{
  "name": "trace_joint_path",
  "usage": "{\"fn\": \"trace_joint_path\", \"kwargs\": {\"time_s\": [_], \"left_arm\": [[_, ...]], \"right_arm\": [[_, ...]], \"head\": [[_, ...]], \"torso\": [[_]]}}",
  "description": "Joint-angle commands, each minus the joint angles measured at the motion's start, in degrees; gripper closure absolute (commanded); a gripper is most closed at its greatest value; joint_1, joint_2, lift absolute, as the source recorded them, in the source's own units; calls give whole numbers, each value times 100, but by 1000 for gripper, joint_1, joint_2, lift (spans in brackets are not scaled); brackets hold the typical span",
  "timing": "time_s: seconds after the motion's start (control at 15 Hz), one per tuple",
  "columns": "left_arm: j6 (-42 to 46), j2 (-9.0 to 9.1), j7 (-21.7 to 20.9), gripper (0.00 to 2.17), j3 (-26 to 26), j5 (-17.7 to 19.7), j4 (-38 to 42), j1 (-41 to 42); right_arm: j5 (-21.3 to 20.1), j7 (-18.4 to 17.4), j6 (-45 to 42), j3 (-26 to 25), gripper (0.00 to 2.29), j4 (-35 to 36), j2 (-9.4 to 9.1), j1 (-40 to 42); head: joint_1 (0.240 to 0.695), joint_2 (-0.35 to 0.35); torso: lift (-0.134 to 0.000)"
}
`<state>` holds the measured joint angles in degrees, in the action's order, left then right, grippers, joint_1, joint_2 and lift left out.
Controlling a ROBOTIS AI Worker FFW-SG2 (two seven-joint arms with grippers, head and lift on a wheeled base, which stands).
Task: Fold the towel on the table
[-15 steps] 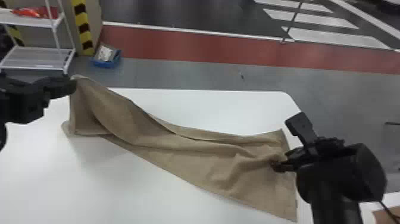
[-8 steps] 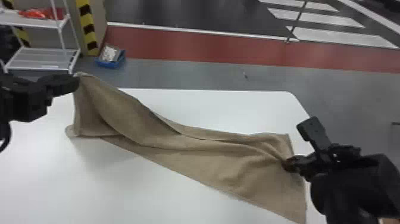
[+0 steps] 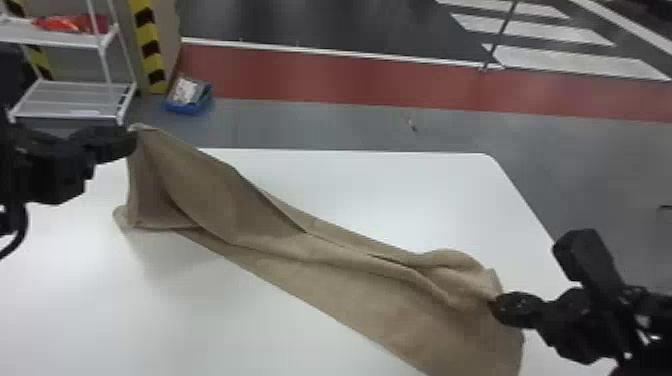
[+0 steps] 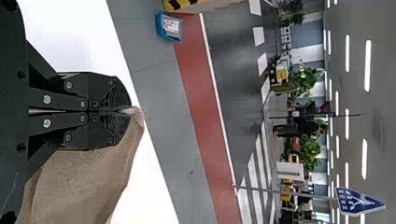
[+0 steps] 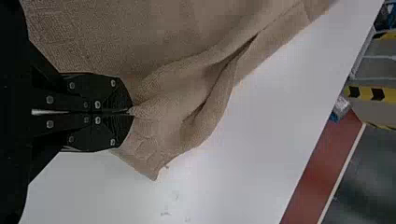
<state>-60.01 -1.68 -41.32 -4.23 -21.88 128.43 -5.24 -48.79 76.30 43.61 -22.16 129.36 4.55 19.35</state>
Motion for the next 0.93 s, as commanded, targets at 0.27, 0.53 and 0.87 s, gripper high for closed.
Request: {"fn": "trace_joint_path", "kwargs": {"time_s": [0.27, 0.53, 0.87], "left_arm": [[11, -25, -52, 1588, -17, -9, -11, 14], [11, -25, -69, 1588, -8, -9, -11, 40], [99, -25, -78, 1588, -17, -18, -11, 102]], "right_arm": [[493, 202, -234, -262, 49, 45, -7, -239], [678, 202, 294, -412, 46, -491, 55, -1056], [-166, 202, 118, -253, 130, -2240, 336, -2173]], "head": [[695, -167], [695, -174], [695, -197]], "torso": [[-125], [-125], [-125]]}}
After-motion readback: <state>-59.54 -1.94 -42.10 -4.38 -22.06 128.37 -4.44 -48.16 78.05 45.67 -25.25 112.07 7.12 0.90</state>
